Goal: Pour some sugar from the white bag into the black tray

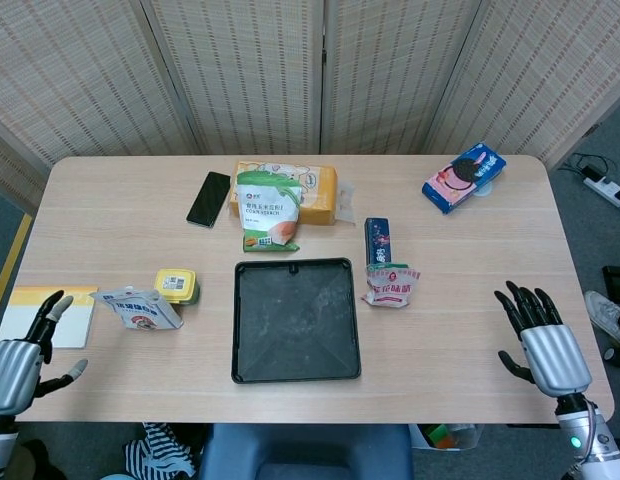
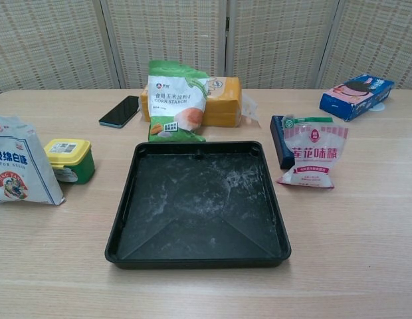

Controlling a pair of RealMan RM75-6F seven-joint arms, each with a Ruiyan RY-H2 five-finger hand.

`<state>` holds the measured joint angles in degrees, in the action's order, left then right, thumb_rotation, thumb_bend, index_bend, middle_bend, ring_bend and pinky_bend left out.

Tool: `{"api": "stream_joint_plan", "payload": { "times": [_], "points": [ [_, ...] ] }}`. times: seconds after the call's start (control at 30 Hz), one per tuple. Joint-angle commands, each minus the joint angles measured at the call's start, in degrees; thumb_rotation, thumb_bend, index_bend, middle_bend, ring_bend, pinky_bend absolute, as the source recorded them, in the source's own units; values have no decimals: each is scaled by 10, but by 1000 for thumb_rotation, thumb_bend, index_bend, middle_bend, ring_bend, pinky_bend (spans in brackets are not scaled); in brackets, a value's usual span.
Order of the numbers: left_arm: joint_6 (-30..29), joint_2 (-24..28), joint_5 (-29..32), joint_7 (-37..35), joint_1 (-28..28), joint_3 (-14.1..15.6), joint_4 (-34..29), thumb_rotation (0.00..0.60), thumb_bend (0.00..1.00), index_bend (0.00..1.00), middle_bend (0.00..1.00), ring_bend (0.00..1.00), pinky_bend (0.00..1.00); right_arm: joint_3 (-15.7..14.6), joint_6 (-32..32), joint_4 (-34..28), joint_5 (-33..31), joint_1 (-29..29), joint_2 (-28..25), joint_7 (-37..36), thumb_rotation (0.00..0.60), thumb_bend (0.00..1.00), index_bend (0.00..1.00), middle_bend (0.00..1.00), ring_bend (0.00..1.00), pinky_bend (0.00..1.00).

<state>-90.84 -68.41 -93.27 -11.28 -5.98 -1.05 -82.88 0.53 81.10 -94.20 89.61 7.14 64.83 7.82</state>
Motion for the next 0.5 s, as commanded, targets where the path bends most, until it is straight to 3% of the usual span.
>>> {"api": "stream_joint_plan", "payload": {
  "times": [0.03,0.1,0.23,0.37,0.5],
  "points": [
    [20,-10,30,-152,1,-2,48,600,240,166,171,984,1000,-4,26,-5,21,-10,-11,-23,600,291,0,0,0,0],
    [37,-9,39,-193,-1,0,59,600,240,169,173,988,1000,-9,40,-7,37,-15,-15,-31,600,291,0,0,0,0],
    [143,15,59,-402,-25,22,84,600,240,167,173,989,1000,-22,90,-5,84,-34,-16,-28,600,291,0,0,0,0],
    [184,-8,84,-454,-26,23,134,600,234,162,173,989,1000,-27,98,-2,93,-39,-22,-43,600,291,0,0,0,0],
    [209,-33,89,-559,-27,25,171,600,232,160,173,998,1000,-29,96,2,100,-37,-27,-56,600,291,0,0,0,0]
  ]
}}
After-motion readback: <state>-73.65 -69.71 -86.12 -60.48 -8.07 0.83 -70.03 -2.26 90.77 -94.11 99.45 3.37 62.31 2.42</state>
